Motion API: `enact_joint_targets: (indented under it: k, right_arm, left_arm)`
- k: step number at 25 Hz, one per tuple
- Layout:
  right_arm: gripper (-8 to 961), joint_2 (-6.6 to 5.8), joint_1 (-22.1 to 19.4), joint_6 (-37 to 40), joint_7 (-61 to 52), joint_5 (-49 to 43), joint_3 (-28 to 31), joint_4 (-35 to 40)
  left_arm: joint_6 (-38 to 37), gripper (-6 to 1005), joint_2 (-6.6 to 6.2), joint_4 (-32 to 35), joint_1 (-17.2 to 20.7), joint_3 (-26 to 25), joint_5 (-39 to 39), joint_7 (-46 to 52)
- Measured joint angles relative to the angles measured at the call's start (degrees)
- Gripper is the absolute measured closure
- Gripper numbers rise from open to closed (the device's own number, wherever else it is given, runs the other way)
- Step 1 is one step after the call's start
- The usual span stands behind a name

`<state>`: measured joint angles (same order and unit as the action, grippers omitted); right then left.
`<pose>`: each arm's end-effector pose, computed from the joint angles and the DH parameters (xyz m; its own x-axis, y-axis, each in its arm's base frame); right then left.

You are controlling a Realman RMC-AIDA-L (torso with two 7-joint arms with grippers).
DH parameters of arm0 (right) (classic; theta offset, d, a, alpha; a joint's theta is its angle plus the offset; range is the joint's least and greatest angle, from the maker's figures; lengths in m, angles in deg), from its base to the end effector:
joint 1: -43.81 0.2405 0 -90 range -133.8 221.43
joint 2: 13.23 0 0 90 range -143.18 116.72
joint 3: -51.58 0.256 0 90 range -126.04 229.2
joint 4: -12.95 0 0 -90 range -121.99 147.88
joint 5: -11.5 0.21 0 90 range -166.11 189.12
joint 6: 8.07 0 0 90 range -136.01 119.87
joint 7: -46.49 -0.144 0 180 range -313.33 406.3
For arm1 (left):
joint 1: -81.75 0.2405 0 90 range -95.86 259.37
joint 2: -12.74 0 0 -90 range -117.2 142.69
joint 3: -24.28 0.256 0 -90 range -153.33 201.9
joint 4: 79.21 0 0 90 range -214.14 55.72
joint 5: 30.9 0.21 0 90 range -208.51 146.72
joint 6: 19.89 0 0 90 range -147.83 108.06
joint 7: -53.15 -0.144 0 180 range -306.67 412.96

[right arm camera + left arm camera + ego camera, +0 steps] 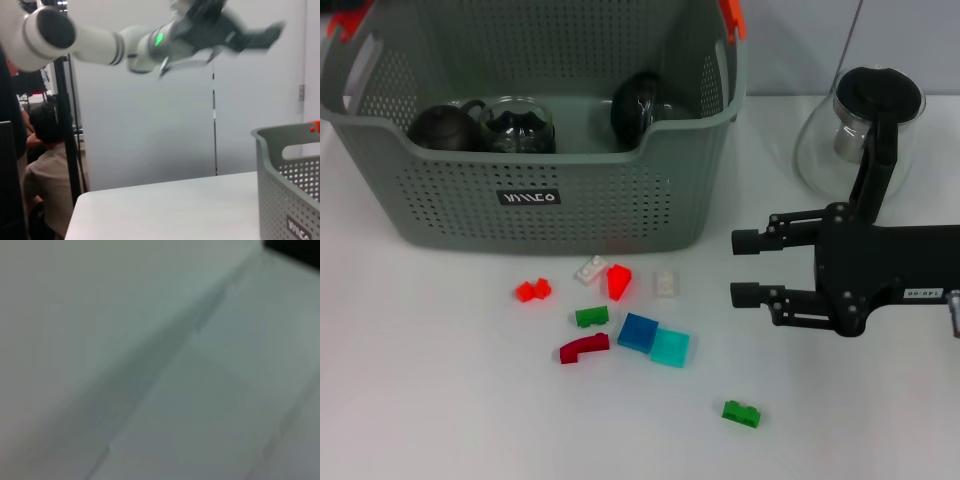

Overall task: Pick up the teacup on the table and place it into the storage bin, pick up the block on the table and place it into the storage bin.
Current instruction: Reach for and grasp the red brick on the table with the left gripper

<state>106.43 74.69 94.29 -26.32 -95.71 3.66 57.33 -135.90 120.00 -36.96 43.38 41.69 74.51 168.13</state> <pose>0.2104 0.3134 0.0050 0.8308 -0.0777 -0.5511 -0.1172 -0.9924 -0.0368 -0.2104 0.3464 0.1566 0.4510 0.4837 0.7501 0.5363 -0.8186 0.2054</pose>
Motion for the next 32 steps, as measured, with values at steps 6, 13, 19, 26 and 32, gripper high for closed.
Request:
enact_joint_targets:
  k: [6,13,19,26,32]
  right_arm:
    - [419,-0.10,0.0,0.0,0.0,0.0,0.5,0.0]
    - [418,-0.29,0.1,-0.3,-0.7,-0.3,0.5,0.1]
    - [419,-1.31,0.0,-0.3,-2.4,-1.8,0.5,0.1]
    - [419,-1.37,0.1,-0.4,-2.5,-2.0,0.4,0.2]
    - [418,-1.40,0.3,-0.4,-2.8,-2.0,0.3,0.2]
  left_arm:
    - [-1.3,50,4.45,5.2,8.5,9.6,7.2,-16.3]
    - [-1.1,71,7.08,10.4,11.7,14.3,18.2,-20.1]
    - [-0.6,94,9.37,20.3,9.8,19.2,26.0,-13.4]
    - [0.9,121,12.06,25.0,6.3,21.7,30.9,-11.7]
    - [3.1,128,12.94,25.7,5.6,24.5,31.5,-10.8]
